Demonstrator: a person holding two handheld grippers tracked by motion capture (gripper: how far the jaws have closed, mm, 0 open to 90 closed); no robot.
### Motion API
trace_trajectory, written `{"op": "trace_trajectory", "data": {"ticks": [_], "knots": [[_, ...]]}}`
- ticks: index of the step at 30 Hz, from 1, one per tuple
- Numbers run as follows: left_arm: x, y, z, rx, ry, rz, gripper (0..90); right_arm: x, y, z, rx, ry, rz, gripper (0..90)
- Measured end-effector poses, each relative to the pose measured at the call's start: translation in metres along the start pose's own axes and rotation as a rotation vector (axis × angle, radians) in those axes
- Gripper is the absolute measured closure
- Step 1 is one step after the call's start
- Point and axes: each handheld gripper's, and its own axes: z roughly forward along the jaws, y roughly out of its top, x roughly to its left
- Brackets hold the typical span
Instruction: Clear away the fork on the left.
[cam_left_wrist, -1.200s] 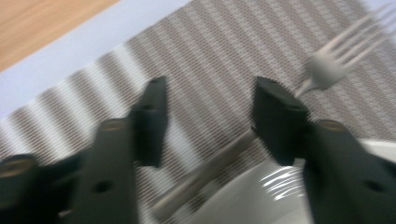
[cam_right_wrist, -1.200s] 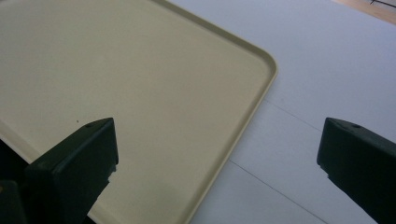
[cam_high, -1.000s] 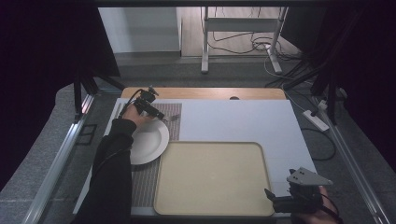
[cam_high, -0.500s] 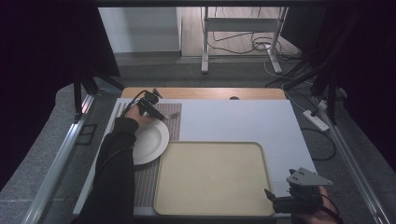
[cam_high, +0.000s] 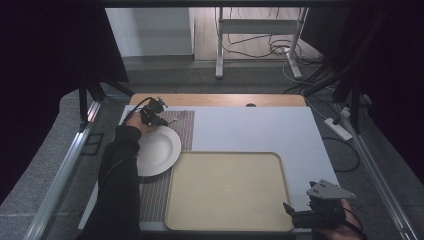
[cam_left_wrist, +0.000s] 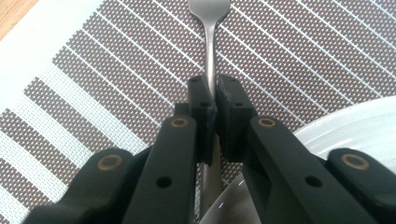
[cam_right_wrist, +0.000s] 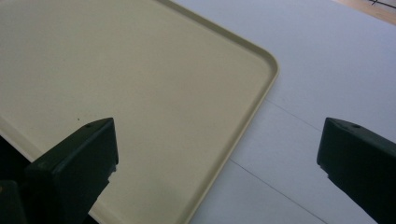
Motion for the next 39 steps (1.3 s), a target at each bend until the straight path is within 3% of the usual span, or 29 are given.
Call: {"op": "trace_trajectory", "data": {"ticks": [3,9,13,16,19,23,35,39], "knots": [[-0.002,0.000,0.000,0.006,0.056,0.013,84.9,0.000,0.000,0.000,-0.002,0.000,0.002,0.0],[0.001,-0.004,-0.009,0.041,0.234,0.004,85.0,0.000,0.000,0.000,-0.001,0.001,0.006,0.0],[0.005,-0.008,-0.022,0.036,0.309,-0.025,85.0,0.000,0.000,0.000,-0.002,0.002,0.004,0.0],[0.003,-0.010,-0.033,0.016,0.322,-0.014,85.0,0.000,0.000,0.000,-0.002,0.001,0.005,0.0],[-0.001,-0.011,-0.042,-0.007,0.321,-0.010,84.9,0.000,0.000,0.000,-0.002,0.001,0.005,0.0],[-0.008,-0.012,-0.055,-0.037,0.282,-0.015,84.9,0.000,0.000,0.000,-0.002,-0.001,0.005,0.0],[-0.042,-0.025,-0.067,-0.079,0.097,-0.068,84.9,0.000,0.000,0.000,0.000,-0.004,0.001,0.0],[-0.055,-0.031,-0.068,-0.069,0.071,-0.069,84.9,0.000,0.000,0.000,0.001,-0.005,0.001,0.0]]}}
